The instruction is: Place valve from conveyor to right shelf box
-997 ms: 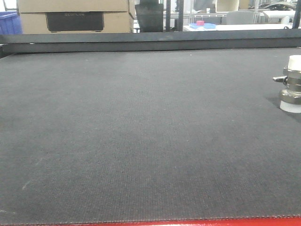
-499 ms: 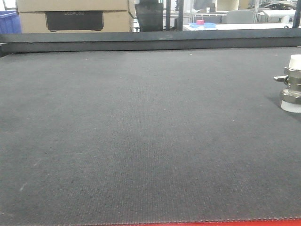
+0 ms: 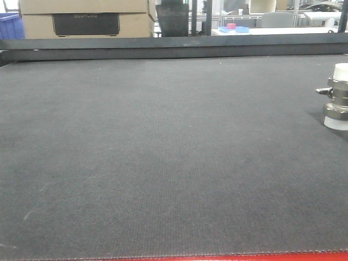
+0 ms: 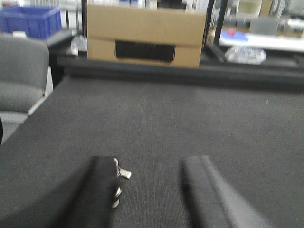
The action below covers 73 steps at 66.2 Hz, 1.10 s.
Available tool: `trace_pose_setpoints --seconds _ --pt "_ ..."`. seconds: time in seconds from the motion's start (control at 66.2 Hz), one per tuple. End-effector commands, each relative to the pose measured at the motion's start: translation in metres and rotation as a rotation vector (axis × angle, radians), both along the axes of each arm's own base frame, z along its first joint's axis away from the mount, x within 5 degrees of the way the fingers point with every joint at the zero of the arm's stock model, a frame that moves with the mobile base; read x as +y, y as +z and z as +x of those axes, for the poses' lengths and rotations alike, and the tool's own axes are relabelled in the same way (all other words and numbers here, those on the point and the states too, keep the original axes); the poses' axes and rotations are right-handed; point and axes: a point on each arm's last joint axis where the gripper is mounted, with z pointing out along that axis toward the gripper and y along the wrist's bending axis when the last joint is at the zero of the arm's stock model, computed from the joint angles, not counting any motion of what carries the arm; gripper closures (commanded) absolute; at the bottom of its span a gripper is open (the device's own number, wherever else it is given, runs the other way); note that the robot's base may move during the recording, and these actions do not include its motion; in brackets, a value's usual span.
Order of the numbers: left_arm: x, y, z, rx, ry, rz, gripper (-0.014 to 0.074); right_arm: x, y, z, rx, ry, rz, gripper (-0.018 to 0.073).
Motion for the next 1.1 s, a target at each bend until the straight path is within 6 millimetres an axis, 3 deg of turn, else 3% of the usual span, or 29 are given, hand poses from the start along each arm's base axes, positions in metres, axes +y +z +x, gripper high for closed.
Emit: trace_pose_setpoints --seconds 0.0,0.045,0.196,0.468,0.574,0.816,0.937,1.088 --pt "0.001 0.008 0.018 0.054 -0.005 -0.006 0.0081 -0.001 0.001 0.021 0.023 -0.022 -0.044 -0.0017" --pt "0.001 0.011 0.025 0.065 -0.01 -0.007 -0.0032 -0.001 0.0 0.031 0.024 -0.026 -0.043 -0.001" --pt "-0.005 0.019 0.04 0.077 -0.073 -0.006 0.0074 0.0 0.002 0.058 0.079 -0.026 -0.046 -0.001" --pt "-0.008 0.027 0.057 0.125 -0.099 -0.012 0.0077 0.007 0.025 0.129 0.527 0.032 -0.082 -0.001" --pt "-0.008 0.027 0.056 0.13 -0.099 -0.013 0.0077 0.01 0.024 0.158 0.708 0.068 -0.129 -0.001" --pt "-0.008 0.023 0.055 0.166 -0.1 -0.014 0.0052 0.014 -0.011 0.219 1.033 0.129 -0.188 -0.001" --pt "-0.008 0.023 0.055 0.166 -0.1 -0.014 -0.0006 0.015 -0.042 0.244 1.14 0.147 -0.206 -0.001" --pt "-0.008 0.023 0.055 0.166 -0.1 -0.014 -0.0006 0.013 -0.078 0.267 1.237 0.133 -0.243 -0.001"
